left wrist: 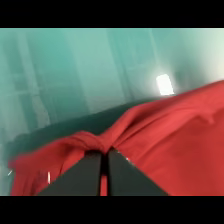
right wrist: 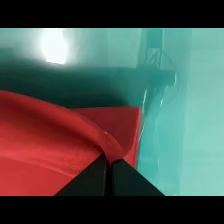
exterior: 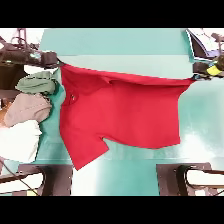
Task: Fold the shirts.
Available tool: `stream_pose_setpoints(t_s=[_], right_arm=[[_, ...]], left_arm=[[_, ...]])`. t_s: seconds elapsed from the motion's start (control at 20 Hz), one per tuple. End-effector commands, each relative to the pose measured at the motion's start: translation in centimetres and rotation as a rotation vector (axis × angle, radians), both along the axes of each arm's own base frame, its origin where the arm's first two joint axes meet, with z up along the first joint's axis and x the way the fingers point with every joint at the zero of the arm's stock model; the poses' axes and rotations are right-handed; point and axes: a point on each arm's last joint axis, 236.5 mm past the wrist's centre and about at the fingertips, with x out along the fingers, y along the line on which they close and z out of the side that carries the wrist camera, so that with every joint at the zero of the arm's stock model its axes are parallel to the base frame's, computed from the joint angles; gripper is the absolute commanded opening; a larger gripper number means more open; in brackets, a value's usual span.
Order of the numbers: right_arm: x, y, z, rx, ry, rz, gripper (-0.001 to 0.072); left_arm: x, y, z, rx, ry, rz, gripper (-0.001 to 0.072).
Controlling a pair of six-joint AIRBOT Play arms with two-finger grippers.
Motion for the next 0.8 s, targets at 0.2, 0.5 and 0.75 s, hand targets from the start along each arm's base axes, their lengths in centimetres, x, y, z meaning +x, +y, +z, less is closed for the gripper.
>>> stream_pose_setpoints(t_s=[0.2, 0.5, 0.75], right_arm=[[8.8, -0.8, -3.0, -0.039, -0.278, -0.05, 0.0012], [6.3, 2.4, -7.0, -0.029, -0.156, 0.021, 0.0012], [1.5, 4.8, -10.6, -0.042, 0.019, 0.098, 0.0012]], left_arm=[[7.9, 2.7, -3.8, 0.053, -0.165, 0.117, 0.0022], [6.5, 3.6, -6.2, 0.187, -0.112, 0.034, 0.0022], [1.0, 5.7, -10.7, 0.375, 0.121, -0.12, 0.0022]])
